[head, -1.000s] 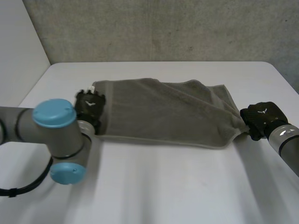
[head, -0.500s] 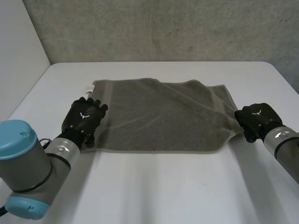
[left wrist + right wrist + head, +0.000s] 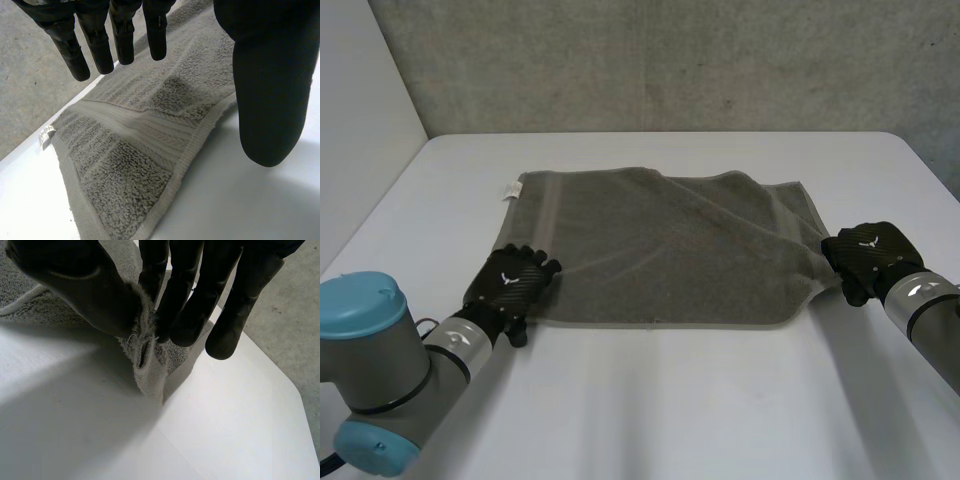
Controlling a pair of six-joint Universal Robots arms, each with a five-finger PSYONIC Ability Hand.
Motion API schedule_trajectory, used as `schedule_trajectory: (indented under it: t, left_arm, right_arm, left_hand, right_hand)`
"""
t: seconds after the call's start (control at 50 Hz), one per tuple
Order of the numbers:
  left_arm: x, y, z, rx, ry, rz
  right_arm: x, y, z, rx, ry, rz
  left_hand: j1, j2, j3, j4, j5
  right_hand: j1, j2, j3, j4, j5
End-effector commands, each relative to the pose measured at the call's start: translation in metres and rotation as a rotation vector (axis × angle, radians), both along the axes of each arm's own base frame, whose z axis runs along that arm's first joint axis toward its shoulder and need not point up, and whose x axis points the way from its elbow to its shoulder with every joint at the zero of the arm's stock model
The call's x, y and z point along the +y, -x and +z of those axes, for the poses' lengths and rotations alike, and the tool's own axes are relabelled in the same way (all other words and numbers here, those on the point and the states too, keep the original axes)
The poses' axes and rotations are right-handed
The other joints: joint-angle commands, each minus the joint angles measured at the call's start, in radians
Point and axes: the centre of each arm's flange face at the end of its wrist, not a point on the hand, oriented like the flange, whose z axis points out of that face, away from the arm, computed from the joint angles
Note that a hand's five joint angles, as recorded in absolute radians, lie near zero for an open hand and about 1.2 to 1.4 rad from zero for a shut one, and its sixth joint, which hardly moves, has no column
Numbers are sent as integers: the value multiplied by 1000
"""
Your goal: Fold the towel.
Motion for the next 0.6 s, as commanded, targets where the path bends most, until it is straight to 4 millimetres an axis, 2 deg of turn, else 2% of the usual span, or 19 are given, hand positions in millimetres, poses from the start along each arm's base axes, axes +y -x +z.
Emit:
schedule_trajectory:
  t: [0.02,0.38,0.6]
  left_arm:
    - [-9,3,-2,5,19,2]
    - [-33,11,-5,14,54,3]
    - [-57,18,6,44,114,12]
  right_arm:
    - [0,0,0,0,0,0]
    - [0,0,-1,1,0,-1]
    - [-1,1,-1,1,2,-4]
  left_hand:
    - [92,92,93,94,90]
    - [175,174,176,176,173]
    - [442,441,443,443,440]
  right_hand:
    - [56,50,48,53,45]
    - [56,50,48,53,45]
    - [56,50,48,53,45]
